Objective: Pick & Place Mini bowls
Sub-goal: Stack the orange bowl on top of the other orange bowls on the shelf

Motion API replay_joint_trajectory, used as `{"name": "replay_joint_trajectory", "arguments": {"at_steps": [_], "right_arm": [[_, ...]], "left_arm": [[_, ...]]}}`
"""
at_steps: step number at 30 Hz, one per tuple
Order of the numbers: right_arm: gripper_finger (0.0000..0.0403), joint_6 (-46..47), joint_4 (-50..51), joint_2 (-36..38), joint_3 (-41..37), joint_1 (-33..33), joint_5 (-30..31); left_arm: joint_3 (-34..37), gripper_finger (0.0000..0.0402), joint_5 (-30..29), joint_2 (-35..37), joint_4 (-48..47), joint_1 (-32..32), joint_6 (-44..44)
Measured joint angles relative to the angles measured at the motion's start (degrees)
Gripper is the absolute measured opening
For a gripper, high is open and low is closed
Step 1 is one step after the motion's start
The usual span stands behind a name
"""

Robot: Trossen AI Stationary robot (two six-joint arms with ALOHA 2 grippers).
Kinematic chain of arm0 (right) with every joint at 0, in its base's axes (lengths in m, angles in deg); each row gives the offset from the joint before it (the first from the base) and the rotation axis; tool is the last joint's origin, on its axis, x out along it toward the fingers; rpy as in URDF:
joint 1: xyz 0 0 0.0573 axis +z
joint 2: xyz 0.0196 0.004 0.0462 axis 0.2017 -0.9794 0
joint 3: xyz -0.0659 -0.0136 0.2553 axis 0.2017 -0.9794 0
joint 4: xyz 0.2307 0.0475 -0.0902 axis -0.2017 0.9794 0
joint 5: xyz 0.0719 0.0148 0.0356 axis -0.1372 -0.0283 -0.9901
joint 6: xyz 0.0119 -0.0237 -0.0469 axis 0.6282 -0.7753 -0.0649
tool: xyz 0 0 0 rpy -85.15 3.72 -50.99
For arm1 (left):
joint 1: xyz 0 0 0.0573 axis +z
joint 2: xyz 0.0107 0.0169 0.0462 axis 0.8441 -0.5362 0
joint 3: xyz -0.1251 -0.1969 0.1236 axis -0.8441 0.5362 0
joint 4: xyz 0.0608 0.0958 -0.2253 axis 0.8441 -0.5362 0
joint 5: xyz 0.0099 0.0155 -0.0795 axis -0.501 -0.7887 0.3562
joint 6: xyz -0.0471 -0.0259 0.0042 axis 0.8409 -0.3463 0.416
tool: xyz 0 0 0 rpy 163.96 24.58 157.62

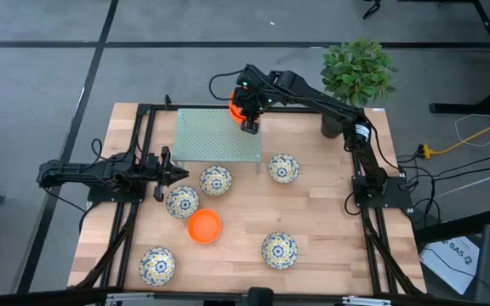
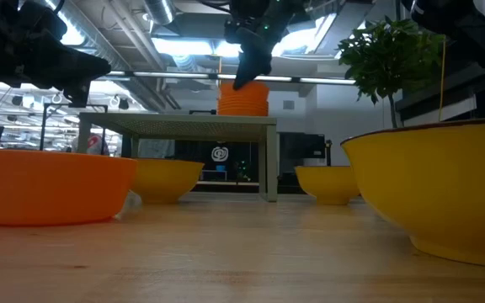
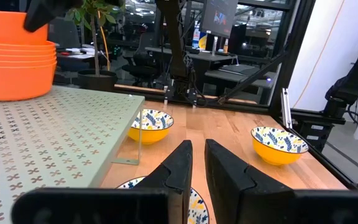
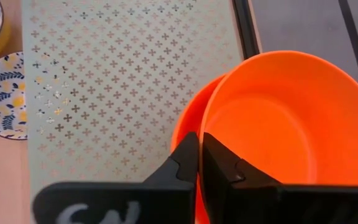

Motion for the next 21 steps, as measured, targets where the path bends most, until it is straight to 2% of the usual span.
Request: {"name": "replay_joint_trajectory", "arguments": {"at_steps": [11,21], "right_arm": [[0.0018,0.89,2.10,0.00,0.00,0.00,-0.03],[0.0108,0.43,2.23,0.02,0.00,-0.02,0.00]], "left_arm": [[-0.01,0.0038,0.00,0.00,0.00,0.00,0.00],[0.00,0.0038,-0.01,0.02,0.00,0.02,0.00]]}}
